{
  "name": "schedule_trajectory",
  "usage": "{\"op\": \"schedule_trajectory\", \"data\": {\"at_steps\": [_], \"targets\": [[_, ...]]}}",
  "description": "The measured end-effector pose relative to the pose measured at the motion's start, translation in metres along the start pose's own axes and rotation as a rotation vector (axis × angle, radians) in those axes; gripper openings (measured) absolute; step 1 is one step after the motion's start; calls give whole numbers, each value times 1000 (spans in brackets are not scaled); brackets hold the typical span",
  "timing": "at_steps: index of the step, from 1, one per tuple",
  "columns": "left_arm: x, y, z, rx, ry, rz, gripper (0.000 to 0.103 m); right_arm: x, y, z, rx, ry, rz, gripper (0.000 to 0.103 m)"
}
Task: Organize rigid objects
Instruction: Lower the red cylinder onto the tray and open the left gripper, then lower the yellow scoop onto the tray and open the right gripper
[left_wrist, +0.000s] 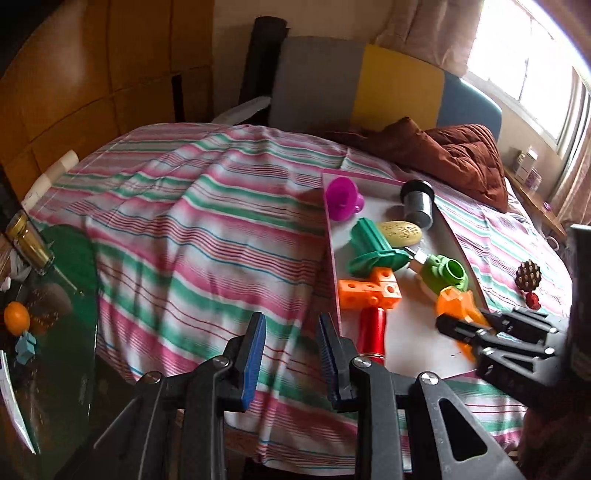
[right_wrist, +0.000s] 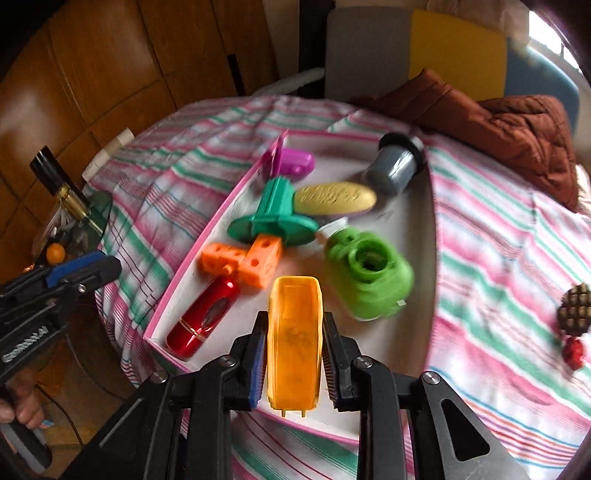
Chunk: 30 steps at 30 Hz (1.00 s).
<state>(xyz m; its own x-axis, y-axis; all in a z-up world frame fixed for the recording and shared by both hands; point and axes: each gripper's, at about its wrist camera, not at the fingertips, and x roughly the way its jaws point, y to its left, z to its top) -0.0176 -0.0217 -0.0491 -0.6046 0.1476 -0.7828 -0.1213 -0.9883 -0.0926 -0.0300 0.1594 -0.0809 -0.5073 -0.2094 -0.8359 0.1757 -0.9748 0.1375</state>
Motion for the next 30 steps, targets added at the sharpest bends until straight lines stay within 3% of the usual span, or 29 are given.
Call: {"op": "schedule_trajectory", "data": {"at_steps": [8,16,30], "targets": [[1,-4,-1,21,-6,2,28,26,21,-5,-17,38,51,32],[-1,-11,1,48,-12,6,28,14,19,-4,11,-3,110,35],[-4,-25,1,89,-12,-1,28,-29,-8,-5,53,-107,58,35]]}}
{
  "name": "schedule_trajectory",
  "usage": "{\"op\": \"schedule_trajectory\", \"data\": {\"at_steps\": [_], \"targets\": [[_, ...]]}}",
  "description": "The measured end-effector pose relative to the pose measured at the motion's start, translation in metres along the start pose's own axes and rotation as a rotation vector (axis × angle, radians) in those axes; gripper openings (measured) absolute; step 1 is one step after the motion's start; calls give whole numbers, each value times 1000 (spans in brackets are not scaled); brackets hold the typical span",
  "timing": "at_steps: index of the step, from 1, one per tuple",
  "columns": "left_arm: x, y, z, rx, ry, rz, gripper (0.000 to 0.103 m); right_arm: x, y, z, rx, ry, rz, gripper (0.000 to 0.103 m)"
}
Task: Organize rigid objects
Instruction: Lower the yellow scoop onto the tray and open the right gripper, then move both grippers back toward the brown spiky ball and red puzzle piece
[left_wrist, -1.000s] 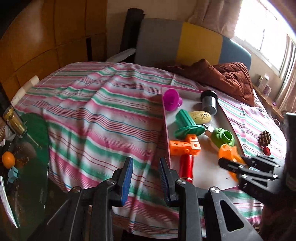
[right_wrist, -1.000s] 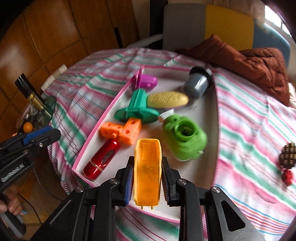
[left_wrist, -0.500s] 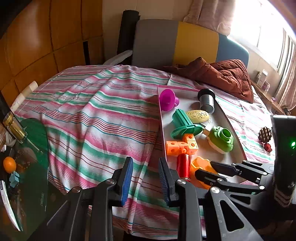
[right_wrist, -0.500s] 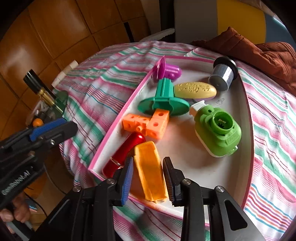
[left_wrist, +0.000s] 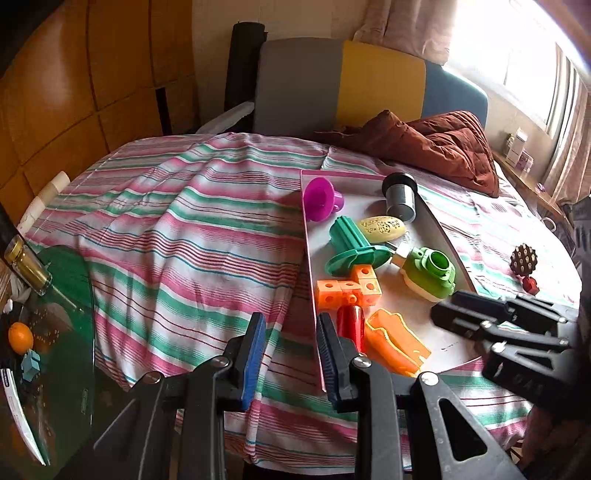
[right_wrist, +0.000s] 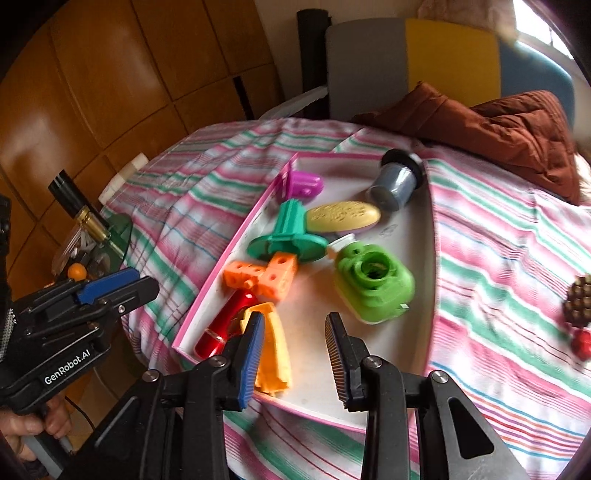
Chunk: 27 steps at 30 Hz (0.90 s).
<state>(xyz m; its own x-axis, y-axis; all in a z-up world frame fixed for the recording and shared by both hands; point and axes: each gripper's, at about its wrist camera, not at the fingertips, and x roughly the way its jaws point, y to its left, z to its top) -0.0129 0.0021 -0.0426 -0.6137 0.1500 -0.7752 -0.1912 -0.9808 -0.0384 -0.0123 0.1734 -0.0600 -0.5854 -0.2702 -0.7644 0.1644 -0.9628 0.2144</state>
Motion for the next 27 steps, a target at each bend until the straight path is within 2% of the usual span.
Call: {"op": "schedule_trajectory", "data": {"at_steps": [12,27], "targets": [[-4,-18,4,51,-5,-15,28,-44,-69,-4,111,-75,-126,39],[-3,-61,13,150,-3,-53,28,-100,-206,-34,283,-77,-416,48]]}}
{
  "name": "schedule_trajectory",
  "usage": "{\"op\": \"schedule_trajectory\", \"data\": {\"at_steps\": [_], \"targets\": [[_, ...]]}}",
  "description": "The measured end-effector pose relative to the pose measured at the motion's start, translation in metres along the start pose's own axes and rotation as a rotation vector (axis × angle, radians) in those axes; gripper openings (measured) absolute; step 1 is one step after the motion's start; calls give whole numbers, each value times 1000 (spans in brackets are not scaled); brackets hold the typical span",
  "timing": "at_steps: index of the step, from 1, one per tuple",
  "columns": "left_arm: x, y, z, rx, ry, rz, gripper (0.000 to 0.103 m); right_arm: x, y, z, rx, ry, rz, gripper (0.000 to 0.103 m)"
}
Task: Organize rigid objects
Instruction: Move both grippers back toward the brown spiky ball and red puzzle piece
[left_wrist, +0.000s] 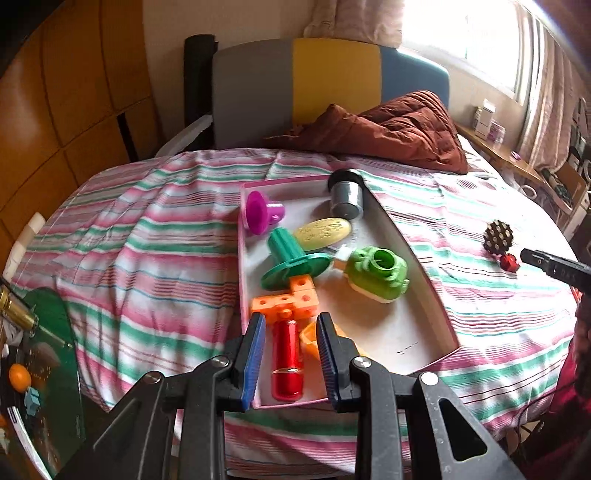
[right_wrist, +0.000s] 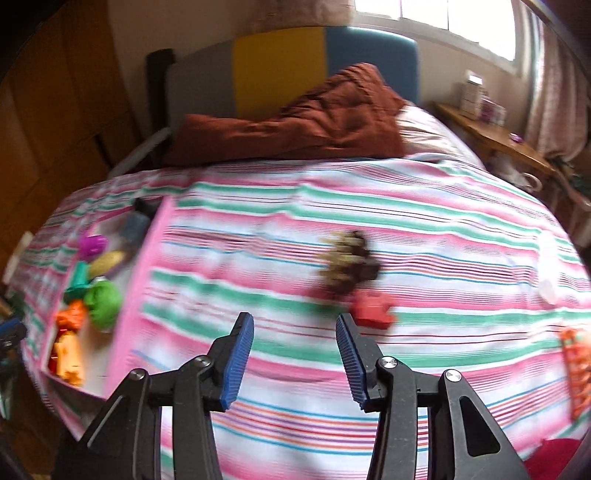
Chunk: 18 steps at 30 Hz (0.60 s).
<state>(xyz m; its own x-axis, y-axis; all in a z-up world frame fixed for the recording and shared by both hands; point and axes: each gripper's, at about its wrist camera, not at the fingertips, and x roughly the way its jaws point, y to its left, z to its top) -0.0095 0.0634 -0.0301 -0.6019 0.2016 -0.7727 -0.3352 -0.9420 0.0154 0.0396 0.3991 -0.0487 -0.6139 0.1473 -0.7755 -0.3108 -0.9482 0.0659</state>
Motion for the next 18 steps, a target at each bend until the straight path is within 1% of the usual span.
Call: {"op": "schedule_trajectory", "data": {"at_steps": [4,8,11,14,17,18], "targets": [[3,-19,8,39,0,-18,28,5,-42,1,53,-1,-73,48],[6,-47,17,97,1,-49,28,7,-78,-3,138,-11,-115,48],[10,-68,24,132,7,-75,28,8,-99,-8,224,-12,-122,48],[14,-89,28,162,15,-106,28,12,-115,-10,315,6,-107,48],[22,-112,34,186,34,-141,28,13,-119,-9,340,17,-100,49],[25,-118,36,191,40,-149,28,14,-118,-9,342,23,-102,52]]}}
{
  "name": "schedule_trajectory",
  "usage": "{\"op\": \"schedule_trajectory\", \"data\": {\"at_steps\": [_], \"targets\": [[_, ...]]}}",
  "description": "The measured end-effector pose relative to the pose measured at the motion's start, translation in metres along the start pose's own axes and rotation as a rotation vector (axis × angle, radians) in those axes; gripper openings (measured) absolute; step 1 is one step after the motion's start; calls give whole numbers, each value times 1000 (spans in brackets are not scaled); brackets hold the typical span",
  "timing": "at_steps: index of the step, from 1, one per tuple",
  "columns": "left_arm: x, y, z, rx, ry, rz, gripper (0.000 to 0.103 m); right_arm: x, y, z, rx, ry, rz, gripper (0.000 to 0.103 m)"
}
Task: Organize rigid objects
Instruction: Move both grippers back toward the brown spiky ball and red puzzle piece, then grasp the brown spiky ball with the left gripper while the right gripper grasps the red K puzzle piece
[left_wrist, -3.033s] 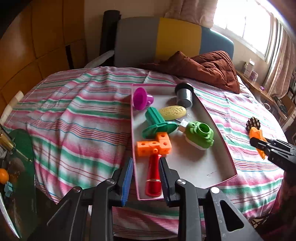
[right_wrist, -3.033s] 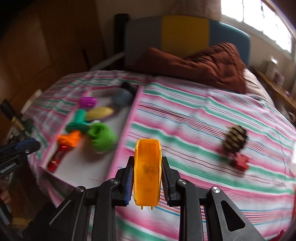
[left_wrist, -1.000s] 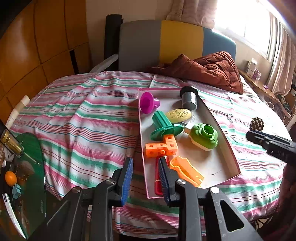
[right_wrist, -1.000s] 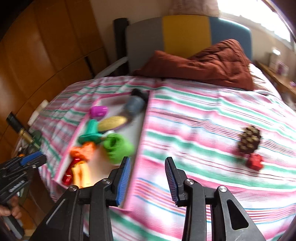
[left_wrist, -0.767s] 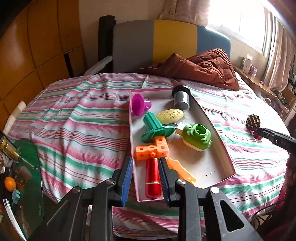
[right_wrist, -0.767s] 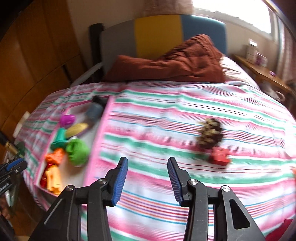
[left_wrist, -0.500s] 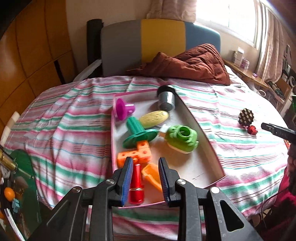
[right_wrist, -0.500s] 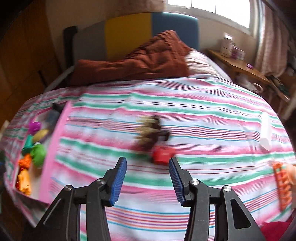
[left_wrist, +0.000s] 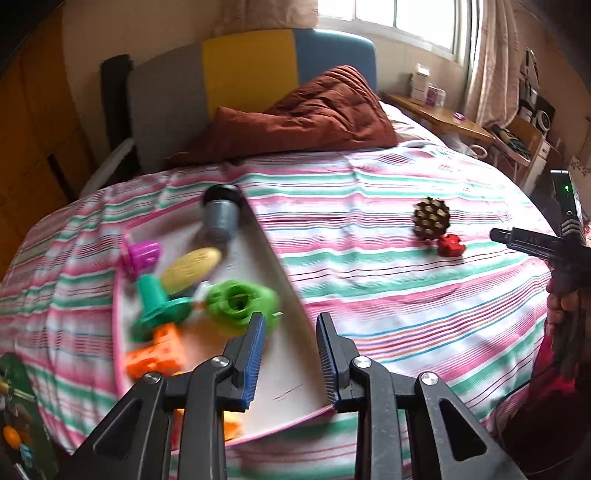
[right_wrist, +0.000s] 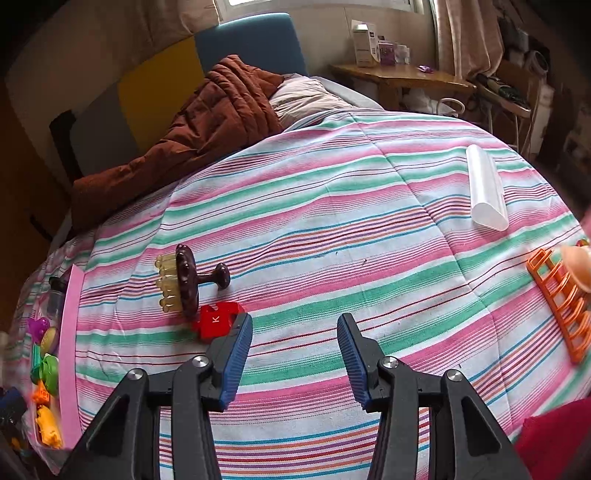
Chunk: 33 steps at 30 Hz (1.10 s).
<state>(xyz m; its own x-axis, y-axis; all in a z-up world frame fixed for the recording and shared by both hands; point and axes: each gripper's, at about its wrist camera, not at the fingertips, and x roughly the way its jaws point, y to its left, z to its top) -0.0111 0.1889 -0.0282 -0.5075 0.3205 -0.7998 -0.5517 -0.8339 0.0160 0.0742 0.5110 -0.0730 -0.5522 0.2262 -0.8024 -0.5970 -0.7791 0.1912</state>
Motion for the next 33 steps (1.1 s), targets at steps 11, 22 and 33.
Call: {"op": "schedule_trajectory", "data": {"at_steps": [11,22,33], "targets": [[57,-83,62,63,50,-235,57,-3,-5,2,38,15,-5,61],[123,-142,107,79,98,-310,88,-3,-13,7,77,21,-11,66],[181,-155,120,12,181,-311,76,3,-12,7,73,43,-19,66]]}}
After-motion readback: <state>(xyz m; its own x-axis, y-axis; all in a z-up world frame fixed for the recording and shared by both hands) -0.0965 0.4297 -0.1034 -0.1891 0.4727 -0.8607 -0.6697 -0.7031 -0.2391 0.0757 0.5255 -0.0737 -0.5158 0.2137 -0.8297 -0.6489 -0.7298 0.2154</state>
